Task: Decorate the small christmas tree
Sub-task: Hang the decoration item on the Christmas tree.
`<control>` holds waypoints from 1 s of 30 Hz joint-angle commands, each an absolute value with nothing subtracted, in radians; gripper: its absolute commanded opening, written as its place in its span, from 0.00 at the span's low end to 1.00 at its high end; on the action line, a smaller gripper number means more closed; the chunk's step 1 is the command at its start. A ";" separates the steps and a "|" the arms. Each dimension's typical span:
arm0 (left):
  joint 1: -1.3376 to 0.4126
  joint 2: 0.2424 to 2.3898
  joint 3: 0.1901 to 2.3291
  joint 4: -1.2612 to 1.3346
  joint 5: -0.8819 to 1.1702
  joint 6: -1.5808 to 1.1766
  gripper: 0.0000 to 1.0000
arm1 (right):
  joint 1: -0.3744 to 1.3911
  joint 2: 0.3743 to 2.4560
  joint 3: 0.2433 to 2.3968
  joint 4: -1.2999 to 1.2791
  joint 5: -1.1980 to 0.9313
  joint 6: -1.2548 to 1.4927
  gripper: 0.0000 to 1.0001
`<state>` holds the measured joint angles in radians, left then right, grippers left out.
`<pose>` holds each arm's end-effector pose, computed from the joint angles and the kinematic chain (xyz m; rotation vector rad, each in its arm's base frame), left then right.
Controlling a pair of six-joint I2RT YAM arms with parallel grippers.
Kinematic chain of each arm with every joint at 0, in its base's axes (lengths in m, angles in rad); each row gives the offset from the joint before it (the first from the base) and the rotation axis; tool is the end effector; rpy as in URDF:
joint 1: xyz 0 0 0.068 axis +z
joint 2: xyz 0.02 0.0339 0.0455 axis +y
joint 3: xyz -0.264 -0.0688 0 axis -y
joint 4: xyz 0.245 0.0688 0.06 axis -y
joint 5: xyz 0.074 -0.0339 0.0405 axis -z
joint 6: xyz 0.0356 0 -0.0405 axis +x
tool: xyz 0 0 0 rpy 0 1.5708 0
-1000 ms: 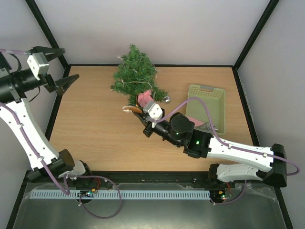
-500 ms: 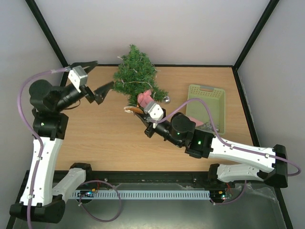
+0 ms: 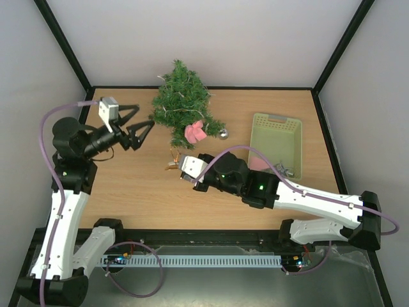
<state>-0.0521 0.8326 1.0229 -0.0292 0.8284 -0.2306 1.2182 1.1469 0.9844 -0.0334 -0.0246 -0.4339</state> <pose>0.1668 -0.0350 0.4298 0.5727 1.4022 -0.8085 0.0926 0.2541 0.3524 -1.3390 1.2096 0.5867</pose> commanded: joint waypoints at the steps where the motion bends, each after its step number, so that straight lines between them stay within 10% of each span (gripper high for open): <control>1: -0.059 0.780 0.991 -0.026 1.076 -0.250 0.85 | 1.209 1.146 1.002 -0.086 -0.069 -0.500 0.02; 30: -0.220 0.811 0.887 -0.130 1.247 -0.295 0.42 | 1.209 1.162 1.002 -0.015 -0.104 -0.468 0.02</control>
